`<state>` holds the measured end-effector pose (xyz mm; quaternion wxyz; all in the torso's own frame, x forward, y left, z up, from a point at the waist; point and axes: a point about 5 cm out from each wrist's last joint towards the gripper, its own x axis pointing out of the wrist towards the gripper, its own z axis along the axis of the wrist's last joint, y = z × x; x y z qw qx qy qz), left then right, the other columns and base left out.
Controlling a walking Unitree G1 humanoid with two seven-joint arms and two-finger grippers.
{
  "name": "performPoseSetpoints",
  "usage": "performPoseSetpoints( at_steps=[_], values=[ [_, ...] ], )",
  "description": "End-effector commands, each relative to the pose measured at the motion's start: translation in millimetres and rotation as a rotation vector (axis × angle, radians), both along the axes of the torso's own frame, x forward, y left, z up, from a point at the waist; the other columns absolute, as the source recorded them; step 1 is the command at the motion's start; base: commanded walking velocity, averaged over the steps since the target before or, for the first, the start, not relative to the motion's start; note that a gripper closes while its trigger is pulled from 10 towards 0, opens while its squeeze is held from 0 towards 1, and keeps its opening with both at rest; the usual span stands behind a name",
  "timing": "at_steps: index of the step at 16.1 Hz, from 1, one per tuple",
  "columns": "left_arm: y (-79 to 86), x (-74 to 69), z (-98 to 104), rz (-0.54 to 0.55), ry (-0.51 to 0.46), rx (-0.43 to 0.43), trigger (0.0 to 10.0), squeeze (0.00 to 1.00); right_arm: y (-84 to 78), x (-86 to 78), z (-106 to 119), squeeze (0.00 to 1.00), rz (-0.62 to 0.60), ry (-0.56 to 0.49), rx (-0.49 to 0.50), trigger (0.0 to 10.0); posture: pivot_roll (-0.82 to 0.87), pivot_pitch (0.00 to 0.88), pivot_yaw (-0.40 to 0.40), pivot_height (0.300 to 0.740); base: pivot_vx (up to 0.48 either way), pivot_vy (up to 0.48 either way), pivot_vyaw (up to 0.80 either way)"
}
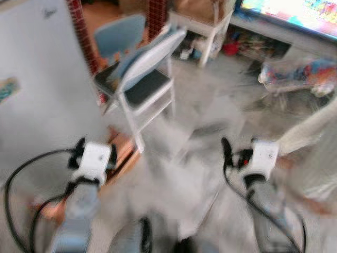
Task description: Restocking fridge
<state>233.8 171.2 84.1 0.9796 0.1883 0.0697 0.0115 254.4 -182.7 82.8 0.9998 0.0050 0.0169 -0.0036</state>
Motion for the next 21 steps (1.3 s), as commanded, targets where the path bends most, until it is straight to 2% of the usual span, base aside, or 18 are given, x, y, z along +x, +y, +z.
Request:
performPoseSetpoints(
  at_steps=[1,5,10,17,21],
  values=[
    [-0.4,1.7,2.7,-0.006,-0.008,0.013,10.0,0.00,-2.7,-3.6,-4.7,0.00,-0.010,0.022,-0.001,10.0,0.13,0.108,-0.065,0.740,-0.277,0.375,0.00],
    [-0.2,0.4,1.4,-0.004,-0.002,0.011,10.0,0.00,-5.7,-2.9,-5.5,0.00,-0.028,0.029,-0.004,10.0,0.14,0.105,-0.064,0.740,-0.277,0.383,0.00],
    [3.8,2.3,-1.1,-0.022,-0.020,-0.013,10.0,0.00,-6.0,-2.8,-6.1,0.00,-0.047,0.028,0.007,10.0,0.13,0.105,-0.050,0.740,0.000,0.451,0.00],
    [-10.6,-1.8,-1.5,-0.088,-0.030,-0.101,10.0,0.00,-7.2,0.5,-6.1,0.00,-0.051,0.040,0.011,10.0,0.14,0.115,-0.070,0.740,0.000,0.480,0.00],
    [-12.5,-4.0,0.4,-0.123,-0.068,-0.105,10.0,0.00,-8.2,1.3,-6.1,0.00,-0.069,0.051,0.001,10.0,0.14,0.119,-0.077,0.740,0.000,0.480,0.00]
  ],
)
